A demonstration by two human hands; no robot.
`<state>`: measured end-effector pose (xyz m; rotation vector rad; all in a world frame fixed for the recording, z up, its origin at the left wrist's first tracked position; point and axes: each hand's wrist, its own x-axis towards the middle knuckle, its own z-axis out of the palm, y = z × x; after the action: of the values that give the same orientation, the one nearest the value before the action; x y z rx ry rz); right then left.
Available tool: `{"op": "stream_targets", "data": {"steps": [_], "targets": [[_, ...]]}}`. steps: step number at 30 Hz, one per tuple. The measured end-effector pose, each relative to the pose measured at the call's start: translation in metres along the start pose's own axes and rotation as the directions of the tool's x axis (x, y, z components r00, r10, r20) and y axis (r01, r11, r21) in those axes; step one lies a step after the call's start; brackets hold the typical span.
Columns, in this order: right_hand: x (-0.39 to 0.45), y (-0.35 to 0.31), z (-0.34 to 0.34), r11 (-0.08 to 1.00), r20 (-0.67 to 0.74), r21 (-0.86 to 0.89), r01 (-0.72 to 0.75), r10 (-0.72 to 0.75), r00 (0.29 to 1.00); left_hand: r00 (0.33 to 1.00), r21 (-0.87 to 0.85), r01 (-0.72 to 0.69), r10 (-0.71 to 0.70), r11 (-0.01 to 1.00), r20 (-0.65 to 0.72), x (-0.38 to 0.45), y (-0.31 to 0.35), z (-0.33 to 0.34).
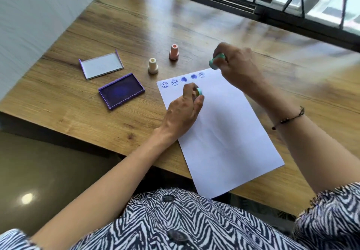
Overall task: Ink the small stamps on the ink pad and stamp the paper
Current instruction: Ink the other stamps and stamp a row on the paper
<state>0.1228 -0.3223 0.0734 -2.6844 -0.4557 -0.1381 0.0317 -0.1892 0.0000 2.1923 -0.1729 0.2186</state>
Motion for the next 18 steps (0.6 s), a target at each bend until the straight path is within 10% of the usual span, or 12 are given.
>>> {"op": "stream_targets", "data": {"steps": [18], "targets": [[-0.0112,0.0036,0.0080,0.996,0.024,0.051,-0.071,0.070,0.997,1.000,-0.016,-0.009,0.009,1.000,-0.015,0.0000,-0.0019,0.0009]]}}
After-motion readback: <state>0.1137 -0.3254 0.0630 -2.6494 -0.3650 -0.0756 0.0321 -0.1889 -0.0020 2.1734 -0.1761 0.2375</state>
